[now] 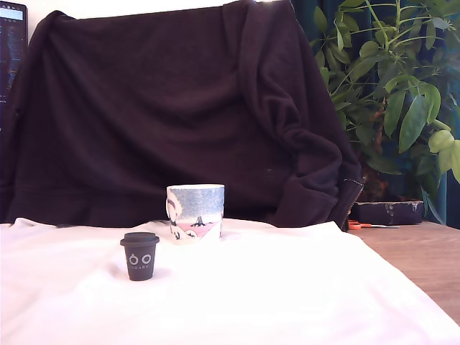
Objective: Pick the grey coffee capsule and place it inside the blue coffee cup
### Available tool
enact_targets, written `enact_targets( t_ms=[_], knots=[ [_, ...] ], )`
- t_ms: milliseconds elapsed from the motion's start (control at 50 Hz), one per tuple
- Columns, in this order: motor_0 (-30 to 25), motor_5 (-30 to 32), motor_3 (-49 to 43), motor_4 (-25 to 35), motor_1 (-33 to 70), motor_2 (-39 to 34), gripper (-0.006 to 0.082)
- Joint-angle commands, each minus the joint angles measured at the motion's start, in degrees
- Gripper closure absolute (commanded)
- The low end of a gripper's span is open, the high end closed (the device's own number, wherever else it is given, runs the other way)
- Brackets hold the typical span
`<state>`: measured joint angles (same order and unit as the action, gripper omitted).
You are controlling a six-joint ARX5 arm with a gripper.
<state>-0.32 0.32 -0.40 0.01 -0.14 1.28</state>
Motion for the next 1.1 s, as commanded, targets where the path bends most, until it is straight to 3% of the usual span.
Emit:
enact_targets(
  t_ms=[0, 180, 320, 500, 760, 900, 960, 1080],
  knots=[
    [-2.8, -9.3, -0.8, 5.9, -0.6, -2.3, 0.0786],
    [-2.8, -10.3, 0.2, 6.0, -0.6, -2.3, 0.0786],
    [-2.8, -9.9, 9.0, 8.0, -0.6, -2.3, 0.0786],
    [-3.7, -13.9, 18.7, 16.9, -0.6, -2.3, 0.0786],
    [-10.4, -15.8, 19.8, 22.9, 5.5, -2.3, 0.0785],
    [-15.6, -12.0, 20.5, 22.9, 14.5, -2.3, 0.0774],
    [-18.0, -10.6, 22.6, 22.4, 19.3, -2.3, 0.0689],
    [-22.4, -8.6, 29.8, 19.7, 29.2, -2.3, 0.0249]
  ],
)
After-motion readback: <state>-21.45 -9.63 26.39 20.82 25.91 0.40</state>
